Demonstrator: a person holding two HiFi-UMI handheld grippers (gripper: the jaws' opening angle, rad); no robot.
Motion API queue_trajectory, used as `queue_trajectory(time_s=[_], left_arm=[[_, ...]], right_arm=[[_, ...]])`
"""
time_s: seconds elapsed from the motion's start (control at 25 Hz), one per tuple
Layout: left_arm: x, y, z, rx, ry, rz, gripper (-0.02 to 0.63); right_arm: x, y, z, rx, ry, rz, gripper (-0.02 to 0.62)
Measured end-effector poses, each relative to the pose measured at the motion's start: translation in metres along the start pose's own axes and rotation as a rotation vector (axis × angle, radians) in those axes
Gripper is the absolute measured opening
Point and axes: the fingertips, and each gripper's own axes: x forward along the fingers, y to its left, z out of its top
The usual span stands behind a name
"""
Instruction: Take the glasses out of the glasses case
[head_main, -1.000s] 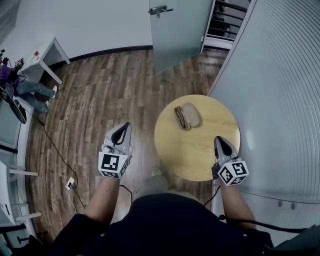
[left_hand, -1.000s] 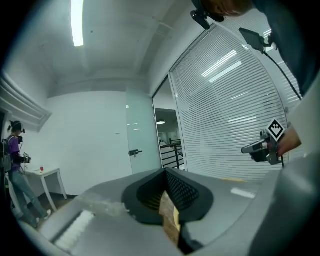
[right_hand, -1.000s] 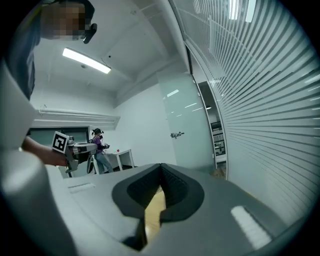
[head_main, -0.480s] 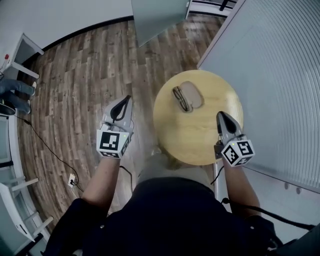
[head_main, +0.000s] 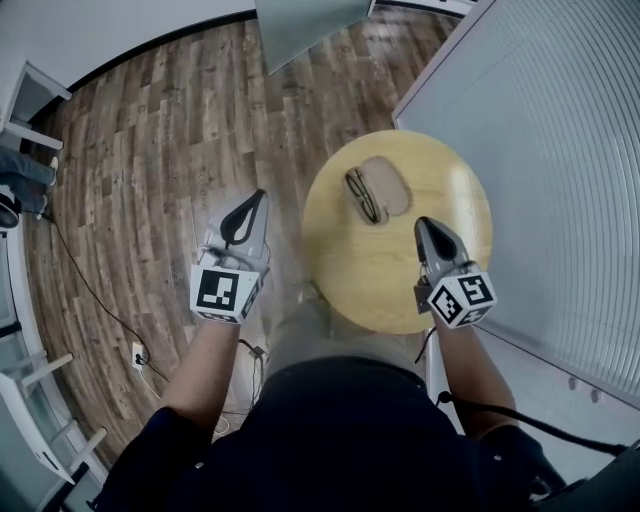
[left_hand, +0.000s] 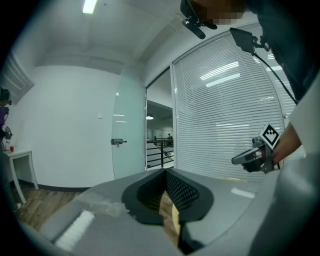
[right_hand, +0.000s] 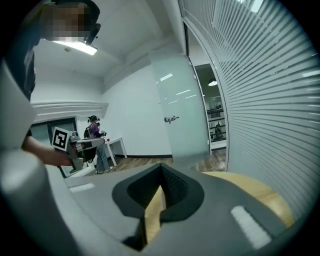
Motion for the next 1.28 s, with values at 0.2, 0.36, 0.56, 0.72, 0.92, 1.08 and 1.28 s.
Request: queue_trajectory(time_s=[0.2,0.36,0.56,0.72,0.92,1.08,1.28], left_arm=[[0.011,0.016,-0.025,-0.027,0.053,0.057,0.006],[0.016,0.019,-0.043,-0.023,0.087,0.084,0.006],[0.031,0.020,-0.066,-0.023,0.146,0.108,0.006],[0.044,0.017,-0.077,-0.025,0.131,0.110,0.006],[0.058,0.006,-0.094,-0.040,0.152,0.092,0.006],[0.069,0.003,-0.109,-0.063,0.172,0.103,0.006],[0.081,0.001,-0.114,-0.012,0.180,0.086,0.006]], right_arm=[[0.039,-0.011,-0.018,-0.025,0.040,0.023,0.008],[0.062,-0.022,-0.039,-0.012,0.075,0.042,0.008],[0.092,-0.037,-0.063,-0.006,0.121,0.060,0.008],[0.108,-0.038,-0.086,-0.029,0.181,0.101,0.008],[0.123,-0.043,-0.109,-0.026,0.237,0.124,0.008],[0.137,-0.047,-0.121,-0.034,0.257,0.150,0.008],[0.146,-0.048,-0.133,-0.029,0.288,0.163,0.056]])
